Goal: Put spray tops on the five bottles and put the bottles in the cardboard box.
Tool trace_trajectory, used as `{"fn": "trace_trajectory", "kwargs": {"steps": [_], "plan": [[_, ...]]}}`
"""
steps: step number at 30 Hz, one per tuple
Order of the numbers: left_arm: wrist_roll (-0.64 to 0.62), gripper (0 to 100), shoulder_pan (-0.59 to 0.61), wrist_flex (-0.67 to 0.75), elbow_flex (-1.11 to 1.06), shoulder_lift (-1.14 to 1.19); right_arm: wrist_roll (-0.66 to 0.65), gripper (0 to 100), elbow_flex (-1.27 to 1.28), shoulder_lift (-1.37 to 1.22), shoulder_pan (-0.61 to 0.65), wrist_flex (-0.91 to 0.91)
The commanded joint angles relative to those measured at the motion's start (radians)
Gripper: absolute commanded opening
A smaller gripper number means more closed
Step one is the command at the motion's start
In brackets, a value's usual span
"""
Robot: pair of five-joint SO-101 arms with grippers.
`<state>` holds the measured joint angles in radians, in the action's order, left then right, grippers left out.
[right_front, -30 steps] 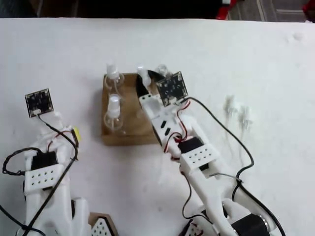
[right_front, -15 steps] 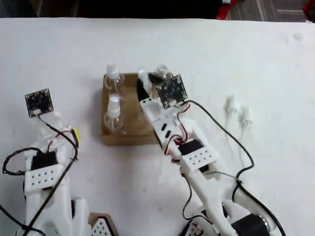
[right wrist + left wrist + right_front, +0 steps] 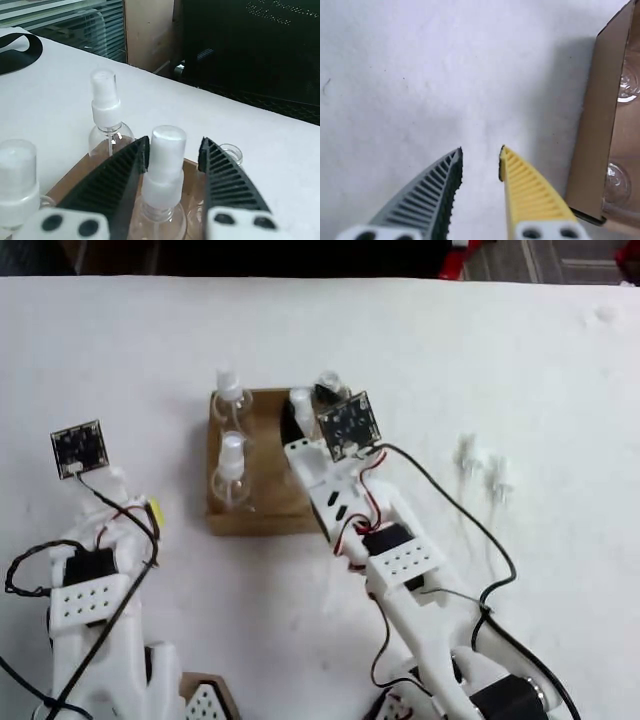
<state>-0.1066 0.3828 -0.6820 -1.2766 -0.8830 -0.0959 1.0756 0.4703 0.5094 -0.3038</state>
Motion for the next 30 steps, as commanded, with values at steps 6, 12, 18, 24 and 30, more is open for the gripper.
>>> {"fn": "trace_trajectory", "kwargs": {"steps": [6, 12, 18, 24, 30], "plan": [[0.009, 12, -0.013, 0.031, 0.005, -0.012, 0.052, 23.0, -0.127, 0.097, -0.008, 0.242], [0.009, 12, -0.013, 0.031, 0.005, -0.012, 0.112, 23.1, -0.284, 0.016, -0.001, 0.403], [0.009, 12, -0.013, 0.031, 0.005, -0.012, 0.104, 17.0, -0.327, -0.053, -0.01, 0.417], [0.009, 12, -0.013, 0.031, 0.005, -0.012, 0.103, 1.1, -0.327, -0.051, -0.008, 0.41], [0.009, 12, -0.013, 0.031, 0.005, -0.012, 0.103, 1.5, -0.324, -0.05, -0.01, 0.414]]}}
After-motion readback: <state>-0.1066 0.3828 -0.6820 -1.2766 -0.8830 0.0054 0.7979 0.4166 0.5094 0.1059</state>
